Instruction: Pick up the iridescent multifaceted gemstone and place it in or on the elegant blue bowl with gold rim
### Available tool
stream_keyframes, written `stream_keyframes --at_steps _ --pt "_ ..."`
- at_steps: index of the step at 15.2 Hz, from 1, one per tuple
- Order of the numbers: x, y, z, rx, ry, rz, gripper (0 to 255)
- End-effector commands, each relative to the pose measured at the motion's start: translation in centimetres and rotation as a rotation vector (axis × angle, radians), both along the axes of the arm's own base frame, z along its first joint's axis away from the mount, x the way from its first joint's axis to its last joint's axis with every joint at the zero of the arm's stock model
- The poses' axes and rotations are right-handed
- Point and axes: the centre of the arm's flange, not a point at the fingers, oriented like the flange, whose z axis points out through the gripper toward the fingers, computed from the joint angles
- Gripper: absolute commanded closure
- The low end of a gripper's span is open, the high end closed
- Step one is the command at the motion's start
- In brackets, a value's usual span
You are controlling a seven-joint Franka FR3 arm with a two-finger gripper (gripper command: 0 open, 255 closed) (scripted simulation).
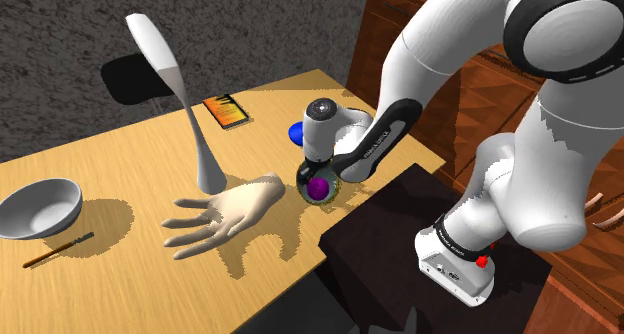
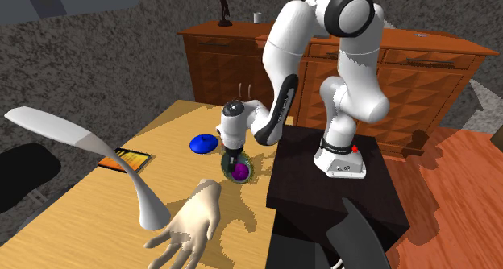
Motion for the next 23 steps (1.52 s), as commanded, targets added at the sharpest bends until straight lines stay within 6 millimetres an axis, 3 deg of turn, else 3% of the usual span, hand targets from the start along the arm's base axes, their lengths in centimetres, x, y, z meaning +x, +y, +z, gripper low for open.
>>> stream_keyframes --at_steps 1,7,15,16,23 --pt "-1.2 0.3 -1.0 0.0 -0.021 0.099 0" --pt "-0.7 -0.4 -4.4 0.0 -0.021 0.099 0" --pt "-0.7 -0.4 -4.4 0.0 -0.021 0.099 0" --pt "-0.7 -0.4 -4.4 0.0 -0.021 0.099 255" --pt "-0.9 -0.6 -4.3 0.0 -0.021 0.099 255"
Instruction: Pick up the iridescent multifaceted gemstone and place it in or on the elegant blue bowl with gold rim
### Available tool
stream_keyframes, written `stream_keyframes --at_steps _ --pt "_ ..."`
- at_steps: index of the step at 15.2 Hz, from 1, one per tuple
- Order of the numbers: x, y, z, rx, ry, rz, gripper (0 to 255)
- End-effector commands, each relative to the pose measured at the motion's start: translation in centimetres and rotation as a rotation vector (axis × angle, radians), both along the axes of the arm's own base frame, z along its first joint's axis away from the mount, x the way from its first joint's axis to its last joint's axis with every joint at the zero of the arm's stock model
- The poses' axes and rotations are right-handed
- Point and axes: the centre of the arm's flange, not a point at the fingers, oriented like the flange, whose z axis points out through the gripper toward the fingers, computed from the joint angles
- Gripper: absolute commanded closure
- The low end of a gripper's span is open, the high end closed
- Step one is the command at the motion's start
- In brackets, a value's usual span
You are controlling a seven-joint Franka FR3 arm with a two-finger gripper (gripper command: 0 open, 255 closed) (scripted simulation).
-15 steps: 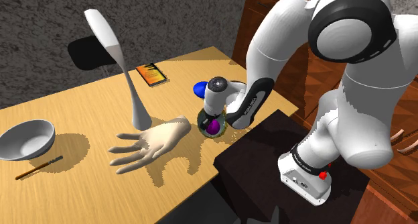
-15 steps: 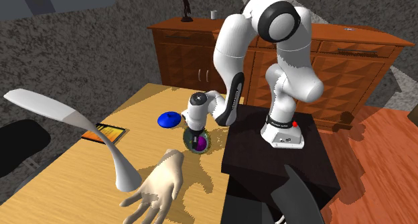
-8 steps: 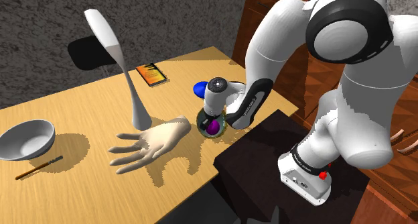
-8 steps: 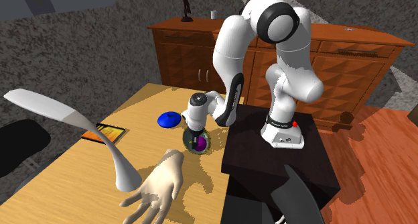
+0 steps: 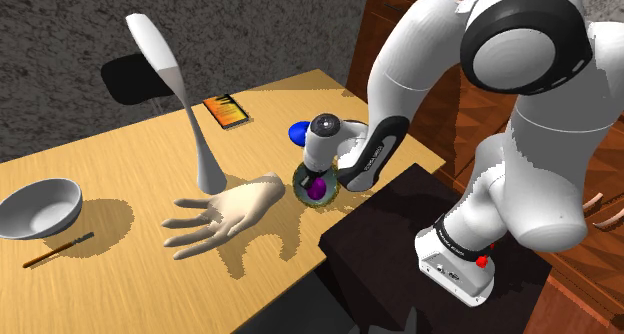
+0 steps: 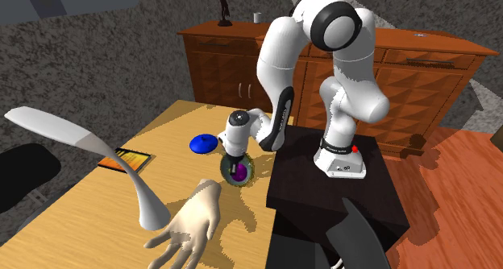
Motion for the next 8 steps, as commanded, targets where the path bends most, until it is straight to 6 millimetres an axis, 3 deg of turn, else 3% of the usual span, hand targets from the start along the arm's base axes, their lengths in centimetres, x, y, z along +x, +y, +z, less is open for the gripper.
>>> stream_keyframes --at_steps 1,8 --pt "-0.6 -0.3 -0.5 -0.014 0.017 -0.003 255" --pt "-0.1 -0.3 2.6 -0.013 0.018 -0.003 255"
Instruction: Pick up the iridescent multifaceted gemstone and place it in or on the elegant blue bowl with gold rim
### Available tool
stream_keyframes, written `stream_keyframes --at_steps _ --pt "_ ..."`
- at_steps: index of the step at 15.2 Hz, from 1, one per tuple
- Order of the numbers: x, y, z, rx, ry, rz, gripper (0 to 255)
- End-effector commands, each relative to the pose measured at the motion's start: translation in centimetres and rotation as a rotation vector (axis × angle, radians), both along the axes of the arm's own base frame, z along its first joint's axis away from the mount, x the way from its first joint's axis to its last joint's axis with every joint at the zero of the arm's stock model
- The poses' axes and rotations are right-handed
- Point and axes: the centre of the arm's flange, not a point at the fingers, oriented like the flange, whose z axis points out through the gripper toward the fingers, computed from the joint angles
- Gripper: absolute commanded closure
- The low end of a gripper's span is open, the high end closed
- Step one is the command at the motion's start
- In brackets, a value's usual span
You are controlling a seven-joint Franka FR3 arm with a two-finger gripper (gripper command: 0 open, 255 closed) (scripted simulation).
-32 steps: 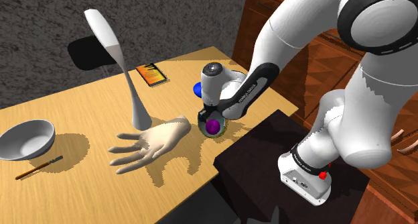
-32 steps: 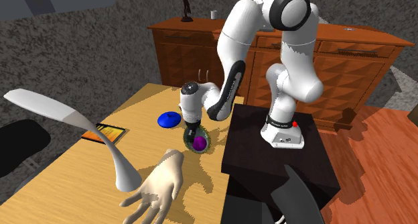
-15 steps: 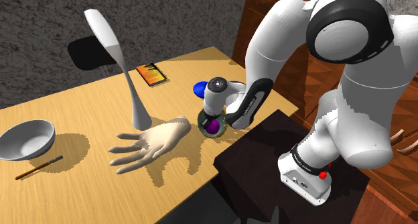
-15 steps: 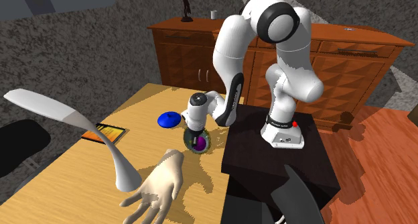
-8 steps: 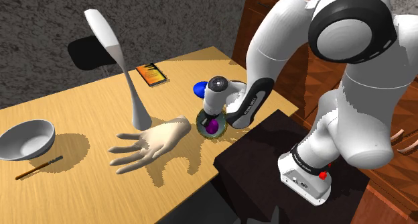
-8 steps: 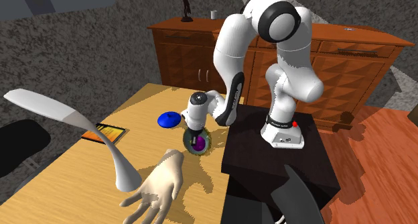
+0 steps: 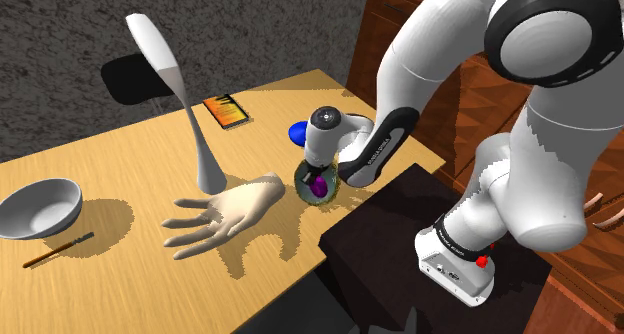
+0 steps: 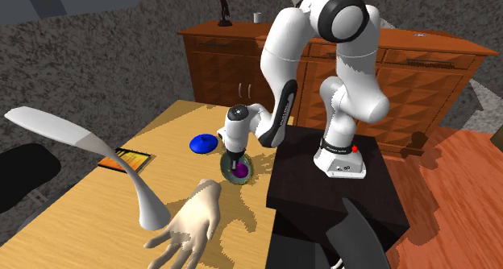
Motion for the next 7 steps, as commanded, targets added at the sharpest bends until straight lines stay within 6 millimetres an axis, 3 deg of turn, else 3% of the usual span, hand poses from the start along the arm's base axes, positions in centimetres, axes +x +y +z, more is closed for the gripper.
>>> stream_keyframes --at_steps 1,7 --pt "-0.1 -0.1 1.0 -0.002 0.002 0.0 255" --pt "-0.1 -0.1 4.2 -0.002 0.002 0.0 255"
